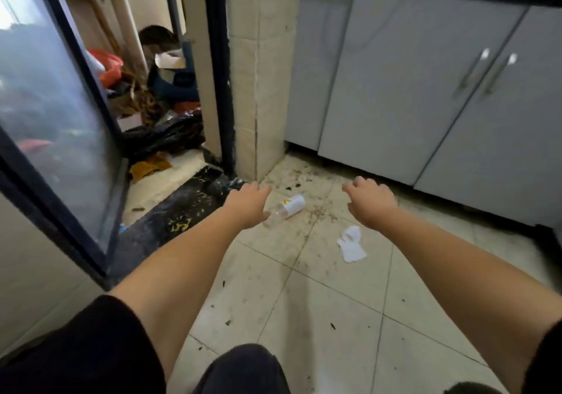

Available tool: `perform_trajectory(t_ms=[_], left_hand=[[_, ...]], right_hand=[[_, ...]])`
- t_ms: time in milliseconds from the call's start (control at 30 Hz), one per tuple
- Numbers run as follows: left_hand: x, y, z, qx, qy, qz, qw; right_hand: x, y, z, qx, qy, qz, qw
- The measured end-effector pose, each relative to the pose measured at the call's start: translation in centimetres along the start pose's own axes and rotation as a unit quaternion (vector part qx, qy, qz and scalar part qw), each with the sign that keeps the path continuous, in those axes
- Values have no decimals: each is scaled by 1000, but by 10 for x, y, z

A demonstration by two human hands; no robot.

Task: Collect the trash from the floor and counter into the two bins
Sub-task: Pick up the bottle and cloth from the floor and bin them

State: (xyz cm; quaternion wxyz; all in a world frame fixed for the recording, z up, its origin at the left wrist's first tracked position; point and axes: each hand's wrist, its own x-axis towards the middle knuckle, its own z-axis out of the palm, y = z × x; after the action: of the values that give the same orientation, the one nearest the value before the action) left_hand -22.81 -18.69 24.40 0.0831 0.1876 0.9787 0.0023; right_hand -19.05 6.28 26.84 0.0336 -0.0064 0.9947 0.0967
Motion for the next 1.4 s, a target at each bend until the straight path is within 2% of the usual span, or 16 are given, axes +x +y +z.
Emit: perform_trajectory(t_ms=[133, 267, 400, 533, 667, 867, 1000, 1067, 1233, 1400], left_hand=[[44, -13, -21, -26, 4, 2, 1000], [97, -6, 5, -39, -31, -6, 999], [160, 13, 71, -53, -83, -25, 995], [212, 18, 144, -56, -146, -67, 985], [253, 14, 198, -53, -152, -128, 979], [295, 18, 248, -83, -142, -206, 965], [309, 12, 270, -201, -141, -326, 913], [310, 10, 277, -228, -144, -348, 898], [294, 16, 269, -298, -135, -348, 879], [245, -1, 202, -343, -105, -295, 886]], right_hand=[[23, 31, -31, -16, -27, 48, 998], [54, 56, -2, -9, -85, 55, 995], [99, 78, 85, 31, -145, 56, 987], [138, 85, 190, 69, -243, 35, 967], [174, 94, 270, 108, -302, 32, 947], [206, 98, 338, 136, -306, 48, 941], [210, 99, 361, 151, -291, 45, 944], [212, 102, 364, 149, -296, 38, 943], [226, 110, 340, 180, -243, 48, 952], [247, 78, 270, 234, -161, 31, 958]])
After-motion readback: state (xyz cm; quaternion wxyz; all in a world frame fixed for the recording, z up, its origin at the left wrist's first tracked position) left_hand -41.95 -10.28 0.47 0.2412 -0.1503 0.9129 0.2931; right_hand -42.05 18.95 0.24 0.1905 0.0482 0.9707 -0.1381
